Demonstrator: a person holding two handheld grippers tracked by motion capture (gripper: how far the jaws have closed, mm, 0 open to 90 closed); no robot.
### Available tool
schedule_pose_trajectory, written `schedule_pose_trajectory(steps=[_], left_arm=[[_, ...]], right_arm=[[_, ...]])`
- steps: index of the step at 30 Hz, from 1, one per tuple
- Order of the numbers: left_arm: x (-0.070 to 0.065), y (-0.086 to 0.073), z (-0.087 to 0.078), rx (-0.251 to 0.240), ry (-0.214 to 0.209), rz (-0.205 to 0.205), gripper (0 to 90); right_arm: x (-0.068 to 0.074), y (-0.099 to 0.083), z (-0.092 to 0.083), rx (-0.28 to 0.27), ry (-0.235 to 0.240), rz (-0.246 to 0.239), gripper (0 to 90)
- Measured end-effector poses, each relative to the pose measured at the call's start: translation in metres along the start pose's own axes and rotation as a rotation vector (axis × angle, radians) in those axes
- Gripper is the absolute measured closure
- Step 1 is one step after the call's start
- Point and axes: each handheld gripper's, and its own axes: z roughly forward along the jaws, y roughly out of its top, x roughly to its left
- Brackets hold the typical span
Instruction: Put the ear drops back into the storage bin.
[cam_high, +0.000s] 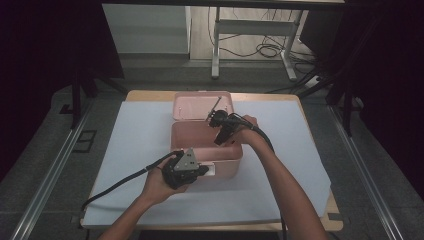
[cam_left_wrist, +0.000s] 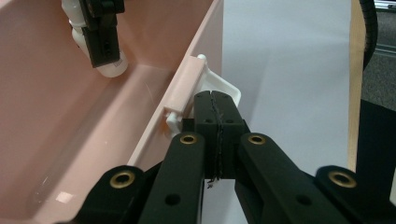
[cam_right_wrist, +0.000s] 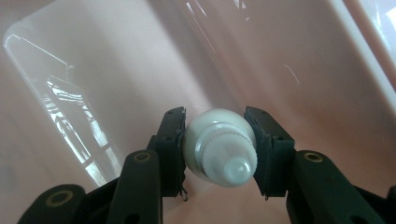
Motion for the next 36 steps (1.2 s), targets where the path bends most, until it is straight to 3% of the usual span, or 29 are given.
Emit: schedule_pose_trajectory(steps=[19,23,36], left_arm=[[0.000,-0.001,0.000,-0.003,-0.003,-0.003,90.0],[0.000,-0.001,-0.001,-0.005,-0.002,-0.003,90.0],[0.000,-0.001,-0.001,-0.005,-0.002,-0.005,90.0]], right_arm=[[0.001,0.002,0.007,0.028,-0.030,-0.027,59.8],[0.000,0.002,0.006,0.022,-0.038,-0.025,62.1],[-0.003,-0.003,-0.008,-0.036,-0.057,-0.008,56.6]])
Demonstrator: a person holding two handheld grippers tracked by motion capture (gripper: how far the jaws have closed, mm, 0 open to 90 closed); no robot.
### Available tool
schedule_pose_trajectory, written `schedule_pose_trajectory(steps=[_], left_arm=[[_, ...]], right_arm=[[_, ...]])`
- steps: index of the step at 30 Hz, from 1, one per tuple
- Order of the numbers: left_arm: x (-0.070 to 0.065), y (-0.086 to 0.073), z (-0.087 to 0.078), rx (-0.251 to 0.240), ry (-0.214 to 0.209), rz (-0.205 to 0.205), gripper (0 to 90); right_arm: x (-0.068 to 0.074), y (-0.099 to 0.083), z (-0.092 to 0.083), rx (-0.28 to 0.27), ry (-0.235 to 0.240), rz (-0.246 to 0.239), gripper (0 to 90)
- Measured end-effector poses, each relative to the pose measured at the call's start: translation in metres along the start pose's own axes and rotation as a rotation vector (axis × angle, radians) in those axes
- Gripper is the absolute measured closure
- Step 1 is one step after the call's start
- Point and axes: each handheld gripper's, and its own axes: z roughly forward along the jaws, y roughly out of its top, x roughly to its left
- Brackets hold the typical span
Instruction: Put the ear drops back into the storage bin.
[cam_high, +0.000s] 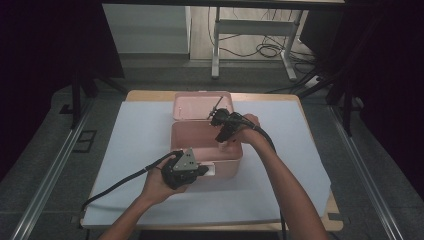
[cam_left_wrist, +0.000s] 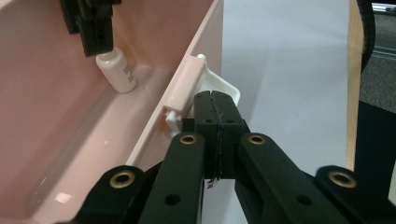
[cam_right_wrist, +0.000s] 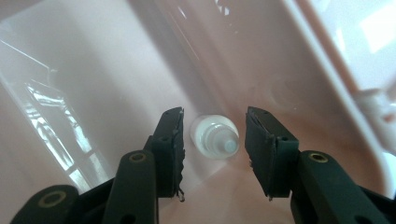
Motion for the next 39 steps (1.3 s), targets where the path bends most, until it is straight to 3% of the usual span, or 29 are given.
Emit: schedule_pose_trajectory(steps=[16,24,39], left_arm=[[0.000,0.000,0.000,0.006,0.003,0.005,90.0],[-0.001,0.001,0.000,0.008,0.005,0.000,90.0],[-0.001,0.001,0.000,0.008,0.004,-0.001,90.0]], right_arm=[[-0.007,-0.013,-0.033,-0.133,-0.005,0.054,52.8],[-0.014,-0.026,-0.052,-0.206,-0.009,0.117,52.9],[-0.028,-0.046,-0.065,-0.277,-0.011,0.217,50.3]])
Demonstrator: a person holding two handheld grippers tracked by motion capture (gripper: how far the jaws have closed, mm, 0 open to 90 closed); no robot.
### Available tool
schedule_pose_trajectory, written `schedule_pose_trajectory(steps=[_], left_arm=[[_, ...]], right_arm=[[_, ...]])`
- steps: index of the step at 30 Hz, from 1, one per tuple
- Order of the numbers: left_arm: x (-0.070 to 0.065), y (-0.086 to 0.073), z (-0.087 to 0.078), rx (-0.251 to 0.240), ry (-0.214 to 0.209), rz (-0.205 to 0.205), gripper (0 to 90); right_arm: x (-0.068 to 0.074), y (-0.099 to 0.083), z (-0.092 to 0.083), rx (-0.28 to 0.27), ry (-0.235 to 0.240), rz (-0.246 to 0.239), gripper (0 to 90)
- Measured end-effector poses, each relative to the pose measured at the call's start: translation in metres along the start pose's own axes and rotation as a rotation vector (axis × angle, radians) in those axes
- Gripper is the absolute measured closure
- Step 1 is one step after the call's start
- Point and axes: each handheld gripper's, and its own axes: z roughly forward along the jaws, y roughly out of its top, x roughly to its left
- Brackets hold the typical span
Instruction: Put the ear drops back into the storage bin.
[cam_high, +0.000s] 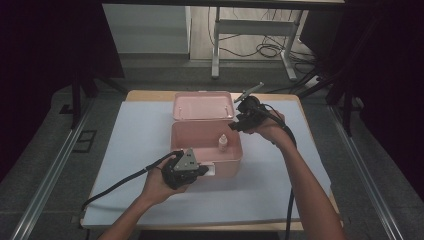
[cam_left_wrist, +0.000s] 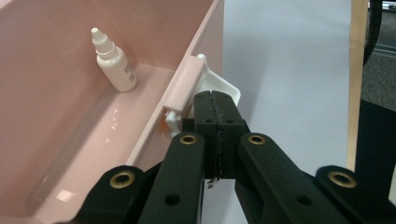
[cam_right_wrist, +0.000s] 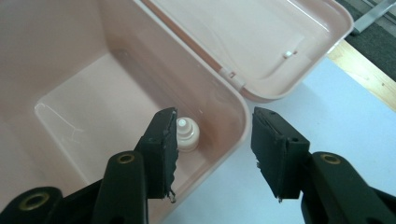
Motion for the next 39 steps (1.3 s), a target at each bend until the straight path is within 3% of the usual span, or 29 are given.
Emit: schedule_pose_trajectory(steps=[9,18,39], left_arm=[[0.000,0.000,0.000,0.005,0.000,0.004,90.0],[0.000,0.000,-0.001,0.007,-0.001,0.007,90.0],[0.001,0.000,-0.001,0.009,-0.005,0.006,90.0]], right_arm=[[-0.008,-0.003,-0.005,-0.019,-0.022,0.028,48.8],[-0.020,-0.006,-0.008,-0.032,-0.030,0.098,49.9],[-0.042,-0.004,0.008,-0.031,-0.083,0.195,47.5]])
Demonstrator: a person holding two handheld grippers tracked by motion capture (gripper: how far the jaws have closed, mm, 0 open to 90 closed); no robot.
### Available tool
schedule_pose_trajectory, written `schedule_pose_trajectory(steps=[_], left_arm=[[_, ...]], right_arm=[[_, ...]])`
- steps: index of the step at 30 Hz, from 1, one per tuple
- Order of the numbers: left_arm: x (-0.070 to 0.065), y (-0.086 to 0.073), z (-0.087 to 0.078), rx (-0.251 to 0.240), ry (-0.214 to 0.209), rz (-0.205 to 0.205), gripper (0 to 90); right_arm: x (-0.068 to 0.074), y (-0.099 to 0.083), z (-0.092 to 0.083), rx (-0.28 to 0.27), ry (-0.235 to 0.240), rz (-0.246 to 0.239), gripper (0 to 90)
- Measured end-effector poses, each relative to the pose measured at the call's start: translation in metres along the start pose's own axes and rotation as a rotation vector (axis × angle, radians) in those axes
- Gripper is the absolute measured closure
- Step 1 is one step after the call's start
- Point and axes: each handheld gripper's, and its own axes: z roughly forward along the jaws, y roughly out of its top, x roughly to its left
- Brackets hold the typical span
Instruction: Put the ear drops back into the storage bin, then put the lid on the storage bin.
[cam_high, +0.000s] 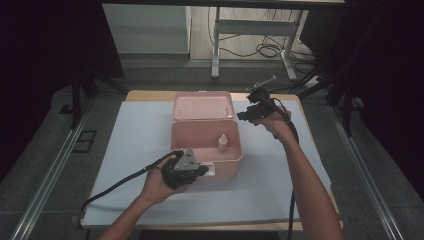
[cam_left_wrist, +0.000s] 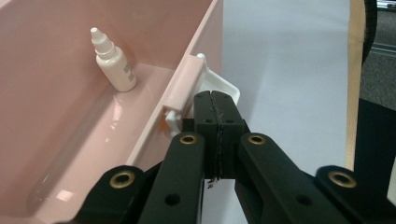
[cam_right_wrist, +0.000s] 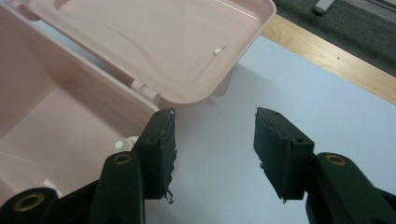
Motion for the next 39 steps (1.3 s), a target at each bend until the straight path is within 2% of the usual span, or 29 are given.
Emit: schedule_pose_trajectory(steps=[3,18,28,39], left_arm=[[0.000,0.000,0.000,-0.001,-0.001,0.000,90.0],[0.000,0.000,0.000,-0.003,-0.006,-0.008,90.0],[0.001,0.000,0.000,-0.004,-0.009,-0.007,90.0],[0.001,0.000,0.000,-0.004,-0.010,-0.008,90.0]], right_arm=[[-0.003,0.002,0.003,-0.006,-0.005,0.011,47.4],[-0.008,0.020,0.018,0.044,-0.017,0.048,52.8],[-0.007,0.034,0.025,0.040,-0.029,0.072,53.4],[-0.016,0.039,0.034,0.050,-0.033,0.117,55.1]])
